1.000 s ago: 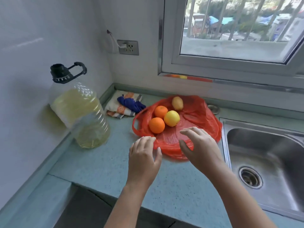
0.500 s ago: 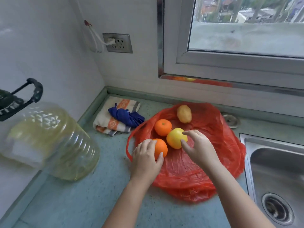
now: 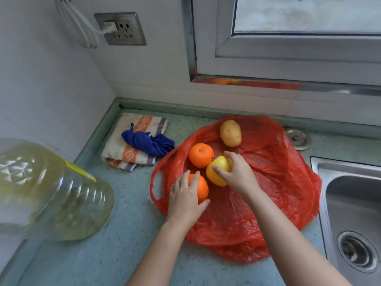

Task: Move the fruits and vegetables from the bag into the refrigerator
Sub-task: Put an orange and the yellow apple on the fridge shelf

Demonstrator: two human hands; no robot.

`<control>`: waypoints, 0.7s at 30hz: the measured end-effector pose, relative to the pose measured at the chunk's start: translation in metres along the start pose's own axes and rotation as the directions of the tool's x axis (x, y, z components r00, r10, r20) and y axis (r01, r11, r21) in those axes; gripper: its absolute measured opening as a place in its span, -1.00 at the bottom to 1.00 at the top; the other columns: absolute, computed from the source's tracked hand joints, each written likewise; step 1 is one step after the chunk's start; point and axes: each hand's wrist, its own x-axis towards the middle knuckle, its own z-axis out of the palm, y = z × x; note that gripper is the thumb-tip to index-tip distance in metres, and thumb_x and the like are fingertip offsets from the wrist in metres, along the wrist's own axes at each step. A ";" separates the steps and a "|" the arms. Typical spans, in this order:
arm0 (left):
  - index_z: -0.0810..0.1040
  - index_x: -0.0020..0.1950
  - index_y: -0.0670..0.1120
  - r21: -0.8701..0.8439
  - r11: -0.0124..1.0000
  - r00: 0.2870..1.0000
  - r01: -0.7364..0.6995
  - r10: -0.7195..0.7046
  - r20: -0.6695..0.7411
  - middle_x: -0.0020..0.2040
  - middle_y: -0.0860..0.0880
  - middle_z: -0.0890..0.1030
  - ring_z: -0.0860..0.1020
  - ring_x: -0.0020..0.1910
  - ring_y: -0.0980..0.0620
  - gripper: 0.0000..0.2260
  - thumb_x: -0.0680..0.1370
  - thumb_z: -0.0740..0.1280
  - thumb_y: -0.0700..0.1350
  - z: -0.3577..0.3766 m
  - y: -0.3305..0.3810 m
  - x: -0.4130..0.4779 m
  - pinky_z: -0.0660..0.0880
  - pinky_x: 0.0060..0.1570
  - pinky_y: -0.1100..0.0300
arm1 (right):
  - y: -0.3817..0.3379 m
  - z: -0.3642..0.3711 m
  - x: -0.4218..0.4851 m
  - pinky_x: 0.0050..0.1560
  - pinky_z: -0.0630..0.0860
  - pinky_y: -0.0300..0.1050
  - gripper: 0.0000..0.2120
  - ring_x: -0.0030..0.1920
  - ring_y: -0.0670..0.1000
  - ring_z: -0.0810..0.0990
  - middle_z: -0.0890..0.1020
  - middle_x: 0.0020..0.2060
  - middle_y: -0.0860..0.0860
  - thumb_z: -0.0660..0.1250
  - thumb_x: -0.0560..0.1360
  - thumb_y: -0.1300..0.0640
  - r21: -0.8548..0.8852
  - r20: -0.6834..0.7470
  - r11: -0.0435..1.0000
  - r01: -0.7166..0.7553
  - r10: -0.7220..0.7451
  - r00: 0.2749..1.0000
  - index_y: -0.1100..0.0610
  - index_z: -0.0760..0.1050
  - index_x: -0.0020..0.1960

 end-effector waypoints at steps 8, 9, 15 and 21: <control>0.02 0.50 0.02 -0.048 0.999 0.999 0.021 -0.023 -0.035 0.48 -0.04 0.11 0.12 0.44 -0.04 -0.30 0.49 0.32 0.10 0.005 -0.006 -0.002 0.19 0.35 0.08 | 0.010 -0.004 -0.009 0.20 0.28 -0.15 -0.32 0.26 0.07 0.37 0.39 0.25 0.13 0.46 0.35 -0.02 0.074 0.153 0.997 -0.026 0.015 0.988 0.10 0.27 0.37; 0.03 0.50 0.02 -0.056 0.998 0.999 0.022 -0.025 -0.042 0.47 -0.04 0.11 0.13 0.43 -0.03 -0.30 0.48 0.32 0.10 0.005 -0.006 -0.003 0.20 0.35 0.09 | 0.012 -0.005 -0.013 0.19 0.28 -0.15 -0.30 0.26 0.07 0.37 0.38 0.25 0.12 0.47 0.34 -0.01 0.079 0.169 0.996 -0.029 0.015 0.986 0.10 0.26 0.38; 0.13 0.47 0.01 -0.144 0.990 0.998 0.005 -0.014 -0.065 0.41 -0.01 0.23 0.25 0.36 -0.02 -0.29 0.43 0.39 0.10 0.003 -0.007 -0.016 0.26 0.29 0.15 | 0.019 -0.008 -0.036 0.06 0.23 -0.26 -0.34 0.21 0.04 0.37 0.39 0.19 0.10 0.50 0.30 0.06 0.156 0.132 0.987 -0.026 0.005 0.991 0.09 0.29 0.31; 0.28 0.41 0.00 -0.418 0.908 0.990 -0.010 -0.051 -0.133 0.32 0.02 0.33 0.39 0.25 0.01 -0.32 0.36 0.48 0.03 -0.017 0.005 -0.035 0.36 0.16 0.20 | 0.017 -0.033 -0.065 0.11 0.33 -0.16 -0.34 0.12 -0.04 0.36 0.37 0.14 0.01 0.50 0.31 0.05 0.268 -0.021 0.963 -0.026 0.033 0.999 0.06 0.28 0.31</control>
